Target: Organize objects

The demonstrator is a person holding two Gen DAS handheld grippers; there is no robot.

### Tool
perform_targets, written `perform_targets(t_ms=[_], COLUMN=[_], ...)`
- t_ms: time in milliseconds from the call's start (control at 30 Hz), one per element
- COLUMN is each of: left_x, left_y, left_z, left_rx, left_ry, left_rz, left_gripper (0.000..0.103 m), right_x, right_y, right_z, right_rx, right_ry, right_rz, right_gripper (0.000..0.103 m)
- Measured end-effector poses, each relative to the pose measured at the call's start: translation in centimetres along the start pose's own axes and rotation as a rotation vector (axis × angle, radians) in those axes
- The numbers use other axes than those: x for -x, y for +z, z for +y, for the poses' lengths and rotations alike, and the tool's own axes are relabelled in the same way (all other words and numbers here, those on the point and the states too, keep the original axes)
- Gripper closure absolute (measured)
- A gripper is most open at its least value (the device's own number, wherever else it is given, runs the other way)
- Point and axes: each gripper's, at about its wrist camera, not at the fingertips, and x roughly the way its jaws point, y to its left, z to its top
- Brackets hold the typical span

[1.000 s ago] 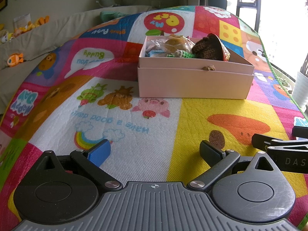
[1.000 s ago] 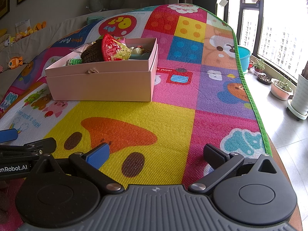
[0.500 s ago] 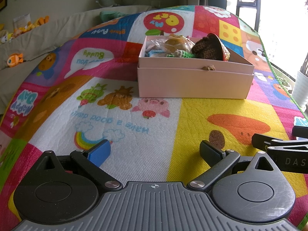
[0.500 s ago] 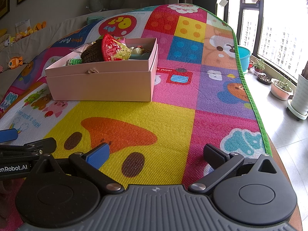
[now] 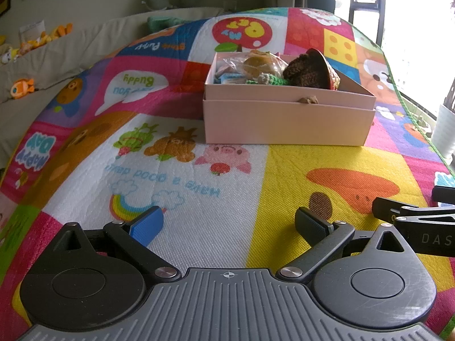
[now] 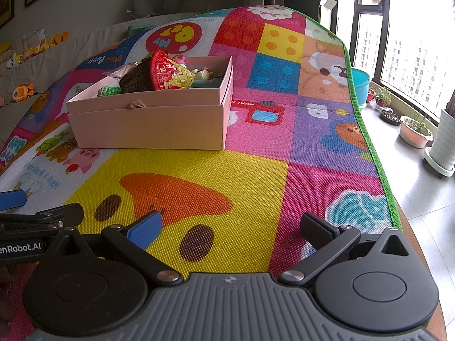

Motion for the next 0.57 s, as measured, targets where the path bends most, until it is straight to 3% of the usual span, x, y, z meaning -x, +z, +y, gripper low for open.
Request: perform_targets(t_ms=[567], left_x=[0.02], left_y=[0.0], left_z=[0.01], left_rx=[0.003], left_ry=[-0.003], left_rz=[-0.001], left_gripper=[0.002], right_x=[-0.02], right_y=[-0.05], right_z=[0.05], right_rx=[0.0], right_ry=[0.0], right_rz=[0.0], right_gripper=[0.0])
